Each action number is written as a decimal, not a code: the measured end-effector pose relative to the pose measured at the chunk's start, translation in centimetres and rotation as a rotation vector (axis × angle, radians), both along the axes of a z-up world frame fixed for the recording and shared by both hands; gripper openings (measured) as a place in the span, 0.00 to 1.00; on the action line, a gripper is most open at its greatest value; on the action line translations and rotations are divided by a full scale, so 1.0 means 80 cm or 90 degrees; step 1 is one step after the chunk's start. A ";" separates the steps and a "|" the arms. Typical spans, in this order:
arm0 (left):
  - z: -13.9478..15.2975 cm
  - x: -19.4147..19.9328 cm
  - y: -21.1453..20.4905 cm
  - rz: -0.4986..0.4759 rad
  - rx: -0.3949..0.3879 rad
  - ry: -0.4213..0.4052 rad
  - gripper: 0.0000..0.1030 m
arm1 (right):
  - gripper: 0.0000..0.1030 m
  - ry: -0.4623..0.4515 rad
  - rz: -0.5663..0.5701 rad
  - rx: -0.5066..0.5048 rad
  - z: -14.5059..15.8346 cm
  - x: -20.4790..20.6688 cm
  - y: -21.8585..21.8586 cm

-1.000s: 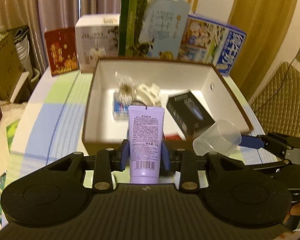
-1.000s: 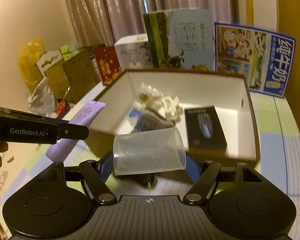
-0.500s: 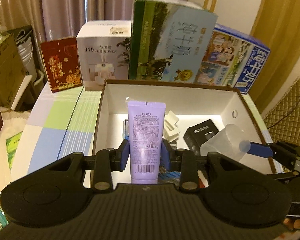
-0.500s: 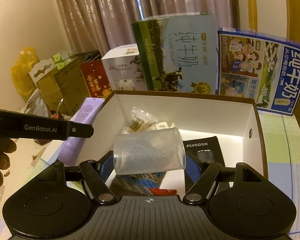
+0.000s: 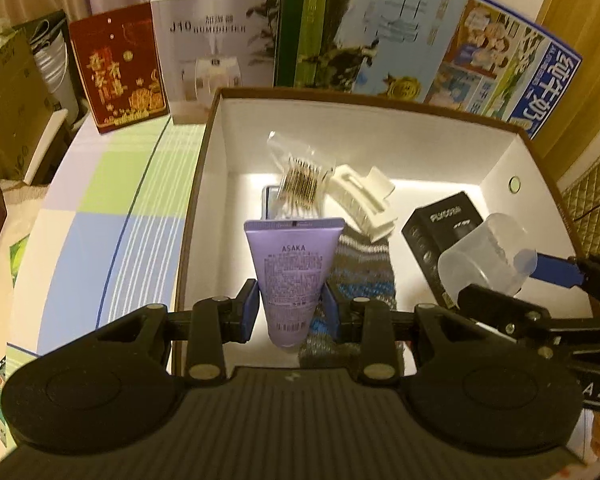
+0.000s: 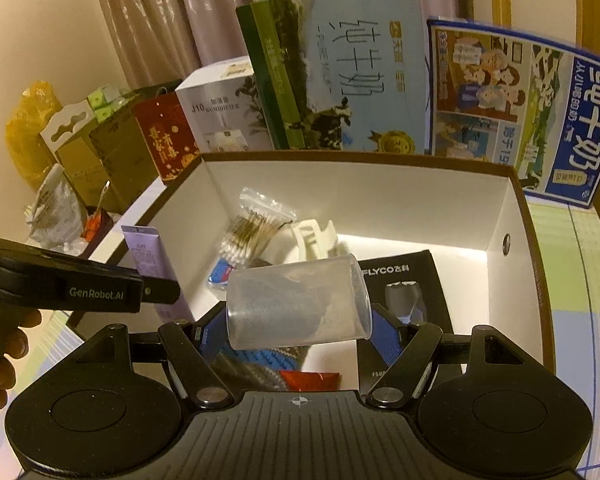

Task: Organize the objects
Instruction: 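Lower the tube into the box and open the left tool while the right tool lowers the cup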

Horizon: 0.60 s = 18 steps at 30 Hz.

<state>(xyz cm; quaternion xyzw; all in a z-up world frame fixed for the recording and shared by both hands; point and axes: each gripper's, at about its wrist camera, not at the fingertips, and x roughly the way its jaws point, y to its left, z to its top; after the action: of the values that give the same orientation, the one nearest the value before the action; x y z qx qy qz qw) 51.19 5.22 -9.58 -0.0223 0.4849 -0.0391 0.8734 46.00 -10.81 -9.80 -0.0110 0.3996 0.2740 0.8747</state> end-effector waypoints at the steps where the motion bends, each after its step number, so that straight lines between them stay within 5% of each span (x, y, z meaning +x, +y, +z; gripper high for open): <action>1: -0.001 0.001 0.000 -0.002 0.002 0.003 0.28 | 0.68 0.002 0.000 -0.001 -0.001 0.001 0.001; 6: -0.010 0.011 -0.001 -0.002 0.009 0.038 0.30 | 0.68 0.007 0.002 -0.003 -0.005 0.004 0.005; 9: -0.011 0.014 0.000 0.001 0.012 0.038 0.41 | 0.69 0.008 0.002 -0.005 -0.006 0.005 0.006; 18: -0.007 0.013 0.000 -0.012 0.015 0.027 0.44 | 0.69 0.017 0.003 -0.005 -0.009 0.007 0.011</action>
<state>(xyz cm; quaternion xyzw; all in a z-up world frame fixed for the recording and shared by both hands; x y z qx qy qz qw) 52.26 5.25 -10.10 -0.0081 0.5041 -0.0407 0.8627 46.58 -9.92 -10.53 -0.0118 0.4124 0.2748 0.8685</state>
